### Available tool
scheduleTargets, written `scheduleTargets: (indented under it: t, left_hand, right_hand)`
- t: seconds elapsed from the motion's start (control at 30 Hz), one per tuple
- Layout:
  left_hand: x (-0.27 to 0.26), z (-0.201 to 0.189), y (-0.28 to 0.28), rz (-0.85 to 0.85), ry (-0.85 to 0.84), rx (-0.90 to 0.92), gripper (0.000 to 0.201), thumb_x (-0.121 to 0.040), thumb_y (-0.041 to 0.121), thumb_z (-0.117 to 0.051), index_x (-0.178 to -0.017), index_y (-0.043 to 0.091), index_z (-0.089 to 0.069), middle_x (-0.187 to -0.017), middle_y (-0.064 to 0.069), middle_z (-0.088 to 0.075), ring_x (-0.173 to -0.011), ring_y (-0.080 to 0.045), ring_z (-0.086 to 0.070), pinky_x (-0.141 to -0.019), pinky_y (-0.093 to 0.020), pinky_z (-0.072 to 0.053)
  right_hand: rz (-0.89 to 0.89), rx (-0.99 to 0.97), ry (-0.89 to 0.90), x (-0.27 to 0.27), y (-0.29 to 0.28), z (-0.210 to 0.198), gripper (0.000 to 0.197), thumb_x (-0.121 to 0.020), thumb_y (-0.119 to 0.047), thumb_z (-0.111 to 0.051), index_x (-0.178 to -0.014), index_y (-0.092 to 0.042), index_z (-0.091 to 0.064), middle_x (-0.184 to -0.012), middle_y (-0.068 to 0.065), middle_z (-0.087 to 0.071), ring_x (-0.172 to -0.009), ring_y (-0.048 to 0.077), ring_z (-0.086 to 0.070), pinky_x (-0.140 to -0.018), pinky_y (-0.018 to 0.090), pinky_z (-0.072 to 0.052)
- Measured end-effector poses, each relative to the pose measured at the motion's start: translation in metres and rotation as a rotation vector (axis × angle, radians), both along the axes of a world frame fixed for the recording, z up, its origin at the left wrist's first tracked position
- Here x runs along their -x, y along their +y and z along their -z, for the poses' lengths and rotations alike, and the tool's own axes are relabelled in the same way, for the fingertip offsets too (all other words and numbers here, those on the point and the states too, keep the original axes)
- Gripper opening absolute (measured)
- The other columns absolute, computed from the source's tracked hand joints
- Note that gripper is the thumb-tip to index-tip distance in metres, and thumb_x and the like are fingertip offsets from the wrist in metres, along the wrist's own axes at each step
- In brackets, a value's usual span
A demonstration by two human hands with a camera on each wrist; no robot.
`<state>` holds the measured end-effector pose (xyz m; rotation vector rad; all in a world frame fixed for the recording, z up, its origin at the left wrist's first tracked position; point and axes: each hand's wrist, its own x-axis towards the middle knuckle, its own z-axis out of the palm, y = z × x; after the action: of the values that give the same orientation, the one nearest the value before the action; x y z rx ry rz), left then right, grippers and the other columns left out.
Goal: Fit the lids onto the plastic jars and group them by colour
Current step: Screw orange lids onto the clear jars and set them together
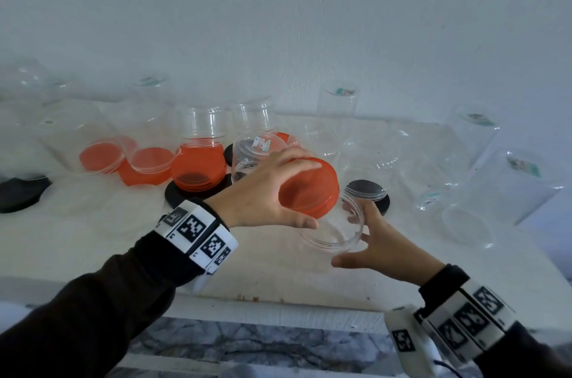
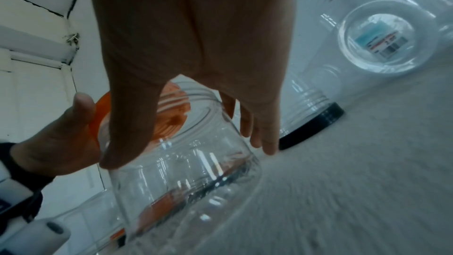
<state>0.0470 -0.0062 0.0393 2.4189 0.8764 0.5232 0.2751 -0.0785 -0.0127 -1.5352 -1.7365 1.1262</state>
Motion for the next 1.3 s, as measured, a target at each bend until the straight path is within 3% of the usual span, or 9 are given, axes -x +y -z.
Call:
scheduleTargets:
  t: [0.1, 0.2, 0.3, 0.53, 0.73, 0.9, 1.07, 1.2, 1.3]
  left_hand:
    - [-0.007, -0.002, -0.002, 0.022, 0.038, 0.011, 0.097, -0.055, 0.070, -0.065, -0.138, 0.030, -0.037, -0.146, 0.014, -0.025, -0.135, -0.002, -0.017, -0.110, -0.030, -0.020]
    - [-0.017, -0.003, -0.005, 0.060, 0.094, 0.016, 0.091, -0.060, 0.057, -0.076, -0.138, 0.028, -0.039, -0.145, 0.011, -0.027, -0.131, -0.001, -0.019, -0.107, -0.024, -0.019]
    - [-0.027, -0.004, -0.009, 0.096, 0.163, 0.006, 0.087, -0.065, 0.048, -0.077, -0.139, 0.028, -0.037, -0.146, 0.011, -0.026, -0.132, -0.003, -0.018, -0.108, -0.025, -0.020]
    - [-0.039, 0.001, -0.011, 0.158, 0.260, -0.119, 0.089, -0.062, 0.056, -0.076, -0.138, 0.024, -0.040, -0.145, 0.007, -0.029, -0.131, -0.008, -0.020, -0.109, -0.031, -0.026]
    - [-0.038, 0.006, -0.010, 0.154, 0.210, -0.106, 0.093, -0.060, 0.055, -0.077, -0.139, 0.025, -0.037, -0.146, 0.008, -0.026, -0.134, -0.006, -0.017, -0.111, -0.034, -0.025]
    - [-0.022, 0.012, -0.009, 0.074, 0.045, 0.137, 0.119, -0.053, 0.036, -0.087, -0.145, 0.029, -0.012, -0.147, 0.015, -0.009, -0.136, 0.001, -0.008, -0.112, -0.025, -0.016]
    - [-0.005, 0.031, 0.002, 0.046, -0.050, 0.498, 0.124, -0.058, 0.012, -0.087, -0.141, 0.037, 0.002, -0.144, 0.010, -0.024, -0.132, -0.006, -0.029, -0.103, -0.015, -0.031]
    - [-0.009, 0.039, 0.009, 0.065, -0.041, 0.582, 0.119, -0.050, 0.032, -0.087, -0.142, 0.030, -0.011, -0.139, 0.005, -0.036, -0.129, -0.009, -0.038, -0.107, -0.029, -0.037]
    - [-0.010, 0.042, 0.012, 0.054, -0.040, 0.619, 0.107, -0.050, 0.028, -0.087, -0.138, 0.025, -0.026, -0.133, 0.008, -0.043, -0.126, -0.009, -0.043, -0.106, -0.032, -0.039]
  right_hand:
    - [0.035, -0.008, 0.024, 0.002, 0.002, 0.002, 0.098, -0.056, -0.023, -0.088, -0.133, -0.022, -0.028, -0.126, -0.008, -0.040, -0.116, -0.001, -0.043, -0.089, 0.012, -0.043]
    - [0.057, -0.014, 0.065, 0.002, 0.003, 0.006, 0.093, -0.053, -0.020, -0.090, -0.128, -0.022, -0.033, -0.128, -0.003, -0.043, -0.116, 0.003, -0.047, -0.093, 0.018, -0.046]
    - [0.065, -0.023, 0.094, 0.002, 0.002, 0.007, 0.093, -0.052, -0.019, -0.090, -0.127, -0.024, -0.035, -0.128, -0.003, -0.044, -0.116, 0.003, -0.048, -0.094, 0.022, -0.046]
    - [0.065, -0.041, 0.098, 0.004, 0.000, 0.006, 0.095, -0.053, -0.024, -0.090, -0.130, -0.024, -0.035, -0.129, -0.006, -0.042, -0.116, 0.004, -0.047, -0.096, 0.025, -0.047]
    - [0.035, -0.038, 0.049, 0.005, 0.000, 0.002, 0.098, -0.055, -0.026, -0.089, -0.131, -0.026, -0.028, -0.131, -0.007, -0.037, -0.119, 0.006, -0.044, -0.097, 0.025, -0.045]
    - [-0.072, -0.041, -0.147, -0.004, 0.001, -0.021, 0.117, -0.052, -0.038, -0.087, -0.139, -0.027, -0.011, -0.134, -0.009, -0.023, -0.126, 0.008, -0.034, -0.107, 0.030, -0.036]
    - [-0.256, -0.198, -0.413, 0.004, 0.010, -0.065, 0.109, -0.054, -0.043, -0.086, -0.139, -0.031, -0.019, -0.133, -0.016, -0.020, -0.127, 0.013, -0.034, -0.107, 0.036, -0.036]
    - [-0.429, -0.166, -0.706, 0.023, 0.022, -0.078, 0.105, -0.065, -0.047, -0.079, -0.142, -0.043, -0.007, -0.149, -0.011, -0.008, -0.133, 0.020, -0.025, -0.107, 0.039, -0.033]
    - [-0.492, -0.136, -0.806, 0.032, 0.031, -0.081, 0.099, -0.068, -0.040, -0.077, -0.140, -0.049, -0.010, -0.143, -0.007, -0.020, -0.122, 0.019, -0.032, -0.100, 0.039, -0.040]
